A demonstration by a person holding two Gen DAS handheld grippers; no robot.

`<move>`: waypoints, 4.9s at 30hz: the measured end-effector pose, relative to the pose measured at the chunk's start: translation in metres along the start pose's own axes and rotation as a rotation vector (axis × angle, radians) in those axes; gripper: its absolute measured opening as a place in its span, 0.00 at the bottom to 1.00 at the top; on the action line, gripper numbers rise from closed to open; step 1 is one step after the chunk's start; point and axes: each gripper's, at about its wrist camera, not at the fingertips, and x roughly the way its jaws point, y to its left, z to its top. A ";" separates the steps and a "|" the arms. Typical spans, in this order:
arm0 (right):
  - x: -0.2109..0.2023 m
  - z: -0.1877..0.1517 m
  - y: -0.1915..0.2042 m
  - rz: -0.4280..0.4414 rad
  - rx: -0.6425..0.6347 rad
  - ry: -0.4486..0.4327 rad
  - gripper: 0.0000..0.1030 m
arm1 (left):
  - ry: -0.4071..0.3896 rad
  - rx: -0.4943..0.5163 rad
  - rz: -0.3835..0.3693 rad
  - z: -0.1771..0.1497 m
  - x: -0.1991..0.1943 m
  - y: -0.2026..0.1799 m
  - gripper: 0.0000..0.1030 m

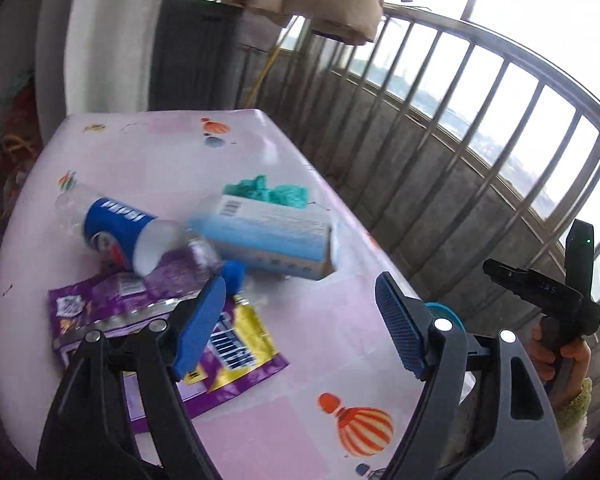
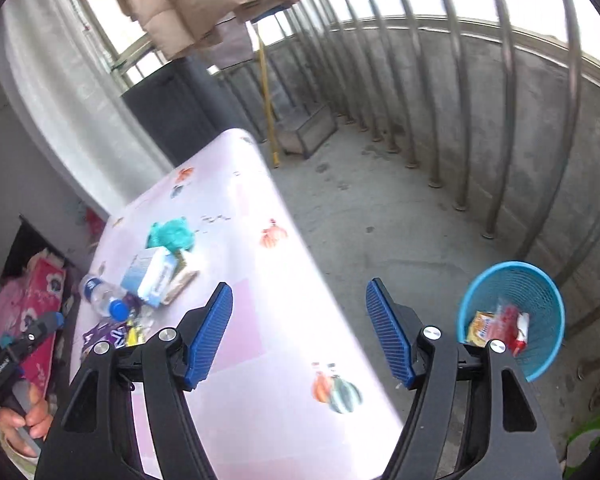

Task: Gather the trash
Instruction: 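Move both tools back to the table beside the Pepsi bottle, then close the right tool around the middle of the Pepsi bottle, then lift the Pepsi bottle off the table with the right tool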

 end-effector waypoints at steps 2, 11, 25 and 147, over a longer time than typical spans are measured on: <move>0.014 0.006 0.025 0.043 -0.031 0.026 0.66 | -0.008 -0.061 0.041 -0.005 -0.012 0.036 0.71; 0.098 0.051 0.129 0.145 -0.113 0.113 0.66 | -0.006 -0.304 0.008 0.004 -0.009 0.132 0.73; 0.249 0.074 0.188 0.108 -0.192 0.396 0.66 | 0.050 -0.509 -0.005 0.023 0.052 0.181 0.73; 0.053 -0.033 0.016 0.399 0.252 0.425 0.43 | 0.249 -0.039 -0.456 -0.036 0.075 -0.082 0.00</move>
